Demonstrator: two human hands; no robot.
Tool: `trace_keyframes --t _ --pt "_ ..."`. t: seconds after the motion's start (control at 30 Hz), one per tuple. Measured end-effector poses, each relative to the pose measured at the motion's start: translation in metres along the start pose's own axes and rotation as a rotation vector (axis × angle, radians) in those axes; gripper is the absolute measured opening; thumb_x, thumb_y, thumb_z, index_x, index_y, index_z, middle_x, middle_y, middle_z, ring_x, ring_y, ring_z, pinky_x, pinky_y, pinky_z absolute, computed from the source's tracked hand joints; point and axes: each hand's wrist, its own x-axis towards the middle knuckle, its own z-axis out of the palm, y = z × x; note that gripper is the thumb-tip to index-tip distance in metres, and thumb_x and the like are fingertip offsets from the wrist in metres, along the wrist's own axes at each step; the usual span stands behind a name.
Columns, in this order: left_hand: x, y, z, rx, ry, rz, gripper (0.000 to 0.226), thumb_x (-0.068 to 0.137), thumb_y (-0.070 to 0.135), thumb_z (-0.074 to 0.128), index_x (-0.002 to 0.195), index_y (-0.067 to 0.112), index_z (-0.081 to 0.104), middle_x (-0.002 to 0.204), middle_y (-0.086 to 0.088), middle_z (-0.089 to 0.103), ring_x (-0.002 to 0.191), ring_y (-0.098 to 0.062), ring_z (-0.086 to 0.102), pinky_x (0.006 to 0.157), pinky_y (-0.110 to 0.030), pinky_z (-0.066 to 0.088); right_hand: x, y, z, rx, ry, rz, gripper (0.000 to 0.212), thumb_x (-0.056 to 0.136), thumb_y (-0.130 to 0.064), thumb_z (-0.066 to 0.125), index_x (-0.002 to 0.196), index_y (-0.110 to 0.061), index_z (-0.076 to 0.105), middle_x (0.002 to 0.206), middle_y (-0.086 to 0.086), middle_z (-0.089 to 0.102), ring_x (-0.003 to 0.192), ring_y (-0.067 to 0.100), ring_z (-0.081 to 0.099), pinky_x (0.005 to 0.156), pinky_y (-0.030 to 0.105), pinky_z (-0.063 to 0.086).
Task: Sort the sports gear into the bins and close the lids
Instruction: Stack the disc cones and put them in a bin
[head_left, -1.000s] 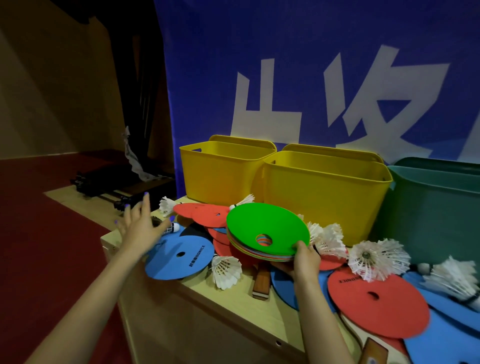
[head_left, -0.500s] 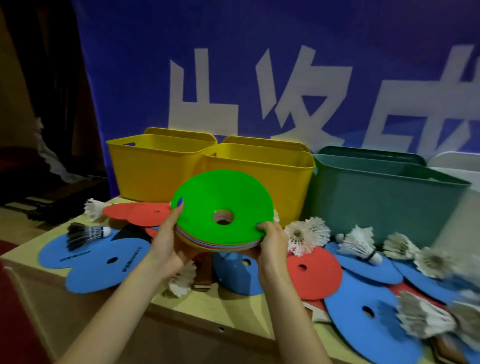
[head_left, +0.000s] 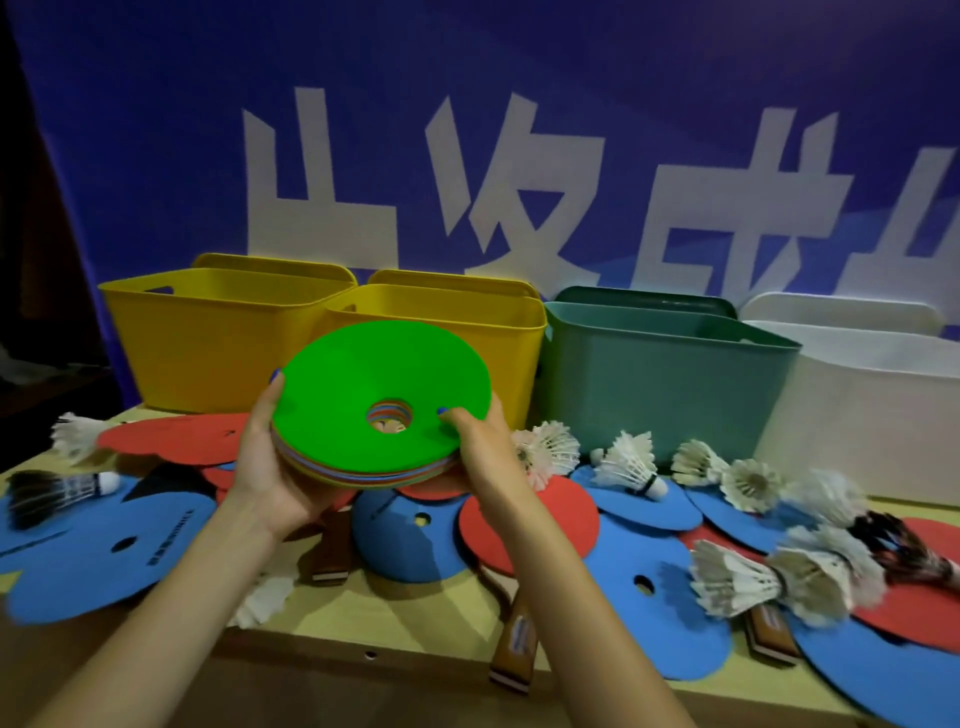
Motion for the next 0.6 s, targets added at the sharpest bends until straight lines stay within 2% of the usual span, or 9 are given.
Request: trace_keyframes --t 0.07,0.13,0.17,0.23,0.27,0.37,0.43,0.5,0.6 --pt "-0.003 0.011 0.002 0.056 0.016 0.0 0.048 0.045 0.054 0.067 0.077 0.02 0.08 0.093 -0.01 0.075 0.074 -0.029 0.072 0.052 -0.046 0.057 0.001 -0.003 0.009 0.139 -0.048 0.088 0.039 0.088 0.006 0.043 0.121 -0.014 0.043 0.118 0.015 0.058 0.1 0.032 0.061 0.076 0.044 0.056" --pt "-0.008 0.023 -0.002 0.131 0.062 -0.008 0.049 0.064 0.061 0.057 0.085 0.023 0.079 0.101 -0.01 0.073 0.083 -0.03 0.072 0.062 -0.051 0.058 0.0 -0.005 0.018 0.259 -0.092 0.193 0.037 0.089 0.009 0.038 0.117 -0.014 0.041 0.113 0.018 0.058 0.085 0.032 0.062 0.052 0.043 0.058" --pt "-0.01 0.032 -0.009 0.185 0.098 -0.009 0.056 0.075 0.067 0.047 0.096 0.024 0.077 0.11 -0.009 0.071 0.093 -0.03 0.07 0.074 -0.054 0.056 -0.001 -0.004 0.023 0.307 -0.104 0.226 0.037 0.089 0.009 0.036 0.119 -0.012 0.041 0.117 0.02 0.057 0.085 0.034 0.062 0.05 0.045 0.057" --pt "-0.018 0.051 -0.026 0.252 0.115 -0.042 0.074 0.082 0.075 0.028 0.12 0.024 0.065 0.127 -0.011 0.062 0.114 -0.033 0.059 0.098 -0.055 0.043 0.003 0.004 0.035 0.371 -0.126 0.258 0.041 0.088 0.01 0.035 0.124 -0.009 0.041 0.124 0.023 0.054 0.097 0.043 0.061 0.062 0.056 0.056" --pt "-0.023 0.059 -0.035 0.265 0.1 -0.065 0.077 0.083 0.076 0.025 0.128 0.023 0.059 0.131 -0.013 0.059 0.12 -0.035 0.054 0.103 -0.055 0.038 0.003 0.007 0.041 0.382 -0.132 0.262 0.041 0.088 0.01 0.035 0.122 -0.011 0.043 0.123 0.022 0.055 0.102 0.045 0.059 0.067 0.059 0.054" --pt "-0.036 0.076 -0.052 0.324 0.087 -0.047 0.064 0.089 0.064 0.029 0.127 0.023 0.06 0.13 -0.013 0.059 0.115 -0.034 0.058 0.094 -0.051 0.047 0.002 0.008 0.063 0.384 -0.206 0.253 0.039 0.089 0.011 0.033 0.104 -0.021 0.048 0.107 0.014 0.058 0.091 0.037 0.061 0.061 0.051 0.055" --pt "-0.038 0.085 -0.056 0.374 0.107 -0.033 0.052 0.091 0.056 0.032 0.114 0.028 0.069 0.124 -0.009 0.064 0.106 -0.031 0.064 0.089 -0.052 0.048 0.003 0.004 0.076 0.349 -0.246 0.237 0.039 0.089 0.011 0.034 0.109 -0.02 0.047 0.102 0.012 0.058 0.079 0.029 0.061 0.05 0.044 0.057" --pt "-0.038 0.097 -0.057 0.399 0.168 -0.004 0.046 0.094 0.052 0.034 0.113 0.026 0.067 0.117 -0.009 0.068 0.098 -0.03 0.068 0.085 -0.051 0.051 0.008 0.001 0.09 0.329 -0.261 0.244 0.041 0.088 0.01 0.036 0.117 -0.017 0.045 0.101 0.012 0.058 0.074 0.027 0.061 0.044 0.04 0.056" --pt "-0.032 0.116 -0.057 0.43 0.274 0.082 0.037 0.095 0.043 0.041 0.111 0.018 0.064 0.098 -0.009 0.074 0.079 -0.023 0.072 0.068 -0.041 0.06 0.022 -0.006 0.109 0.361 -0.273 0.251 0.044 0.087 0.012 0.035 0.12 -0.015 0.045 0.106 0.017 0.058 0.073 0.031 0.062 0.044 0.044 0.055"
